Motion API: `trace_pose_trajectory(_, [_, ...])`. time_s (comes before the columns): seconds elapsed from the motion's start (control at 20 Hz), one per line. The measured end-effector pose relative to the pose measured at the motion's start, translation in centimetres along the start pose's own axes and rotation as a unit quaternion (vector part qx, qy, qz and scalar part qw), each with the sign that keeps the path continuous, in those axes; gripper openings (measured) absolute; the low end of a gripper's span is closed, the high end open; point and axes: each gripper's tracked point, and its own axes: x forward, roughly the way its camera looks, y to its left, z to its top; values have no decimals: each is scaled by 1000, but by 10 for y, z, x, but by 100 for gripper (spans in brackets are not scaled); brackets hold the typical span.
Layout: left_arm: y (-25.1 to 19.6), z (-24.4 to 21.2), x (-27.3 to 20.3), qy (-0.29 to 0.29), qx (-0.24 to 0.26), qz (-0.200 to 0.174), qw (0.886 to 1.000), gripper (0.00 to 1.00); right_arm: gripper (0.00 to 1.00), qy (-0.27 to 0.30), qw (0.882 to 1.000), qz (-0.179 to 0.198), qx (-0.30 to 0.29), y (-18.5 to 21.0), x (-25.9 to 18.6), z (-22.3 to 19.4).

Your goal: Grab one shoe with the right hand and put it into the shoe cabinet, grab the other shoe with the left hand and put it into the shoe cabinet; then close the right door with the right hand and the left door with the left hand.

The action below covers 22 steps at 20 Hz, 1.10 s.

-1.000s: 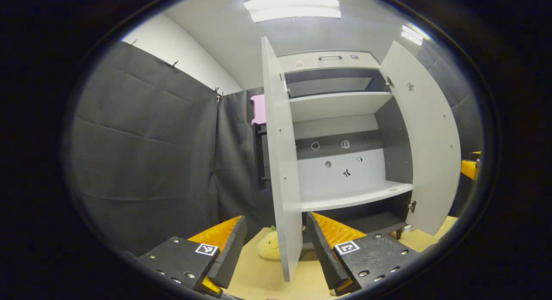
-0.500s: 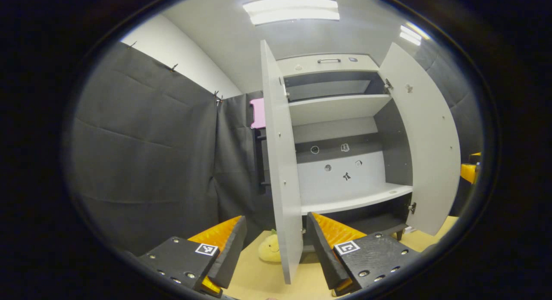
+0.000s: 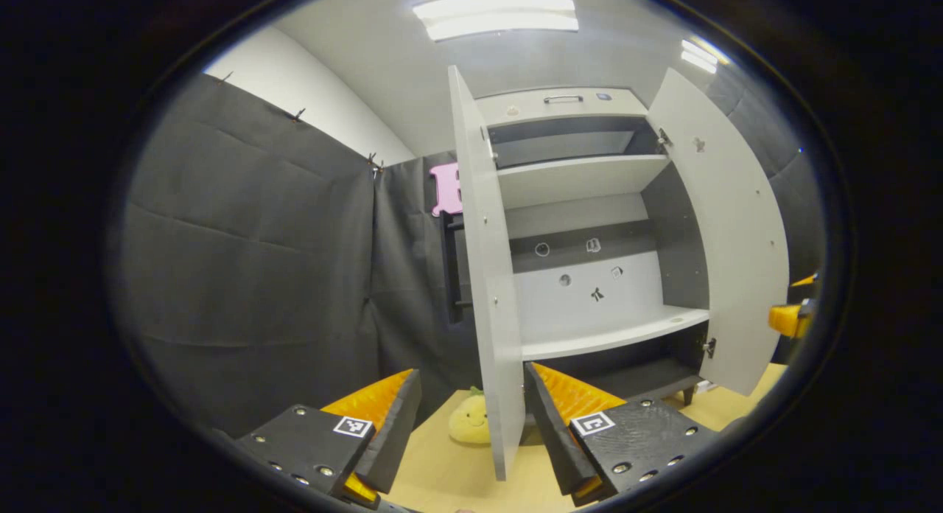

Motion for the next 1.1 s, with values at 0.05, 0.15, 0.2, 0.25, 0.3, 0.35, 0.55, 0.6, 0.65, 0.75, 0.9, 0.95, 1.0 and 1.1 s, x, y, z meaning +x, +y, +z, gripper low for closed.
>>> trace_pose_trajectory(0.05, [0, -3, -2, 5, -1, 0, 1000, 83, 98, 17, 1000, 11, -3, 9, 6, -12])
trace_pose_trajectory(0.15, [3, -7, -7, 9, 1, 5, 1000, 82, 96, 47, 998, 31, -6, 25, 17, -33])
trace_pose_trajectory(0.2, [5, -7, -8, 10, 3, 8, 1000, 82, 98, 64, 997, 37, -9, 31, 22, -44])
trace_pose_trajectory(0.25, [7, -8, -11, 11, 4, 11, 1000, 82, 98, 80, 996, 42, -15, 38, 27, -56])
trace_pose_trajectory(0.3, [9, -8, -12, 12, 4, 12, 1000, 82, 98, 95, 994, 46, -20, 44, 32, -66])
trace_pose_trajectory(0.35, [11, -8, -14, 12, 5, 15, 1000, 82, 98, 109, 992, 51, -26, 50, 37, -76])
trace_pose_trajectory(0.55, [27, -9, -24, 14, 12, 34, 999, 82, 98, 169, 983, 71, -27, 70, 59, -121])
trace_pose_trajectory(0.6, [31, -9, -26, 15, 12, 39, 999, 82, 98, 183, 980, 75, -24, 73, 63, -131])
trace_pose_trajectory(0.65, [36, -9, -29, 15, 13, 46, 999, 82, 98, 197, 977, 77, -25, 77, 68, -143])
trace_pose_trajectory(0.75, [47, -10, -36, 17, 14, 61, 998, 82, 98, 222, 971, 80, -39, 79, 74, -164])
trace_pose_trajectory(0.9, [63, -13, -45, 23, 13, 83, 996, 82, 98, 259, 961, 86, -39, 85, 84, -193])
trace_pose_trajectory(0.95, [68, -15, -47, 25, 14, 90, 996, 82, 97, 270, 958, 86, -37, 86, 86, -203])
trace_pose_trajectory(1.0, [71, -14, -49, 25, 15, 94, 995, 82, 98, 282, 955, 84, -39, 85, 89, -213])
trace_pose_trajectory(1.1, [77, -15, -52, 27, 18, 103, 994, 83, 98, 304, 948, 85, -49, 86, 94, -230])
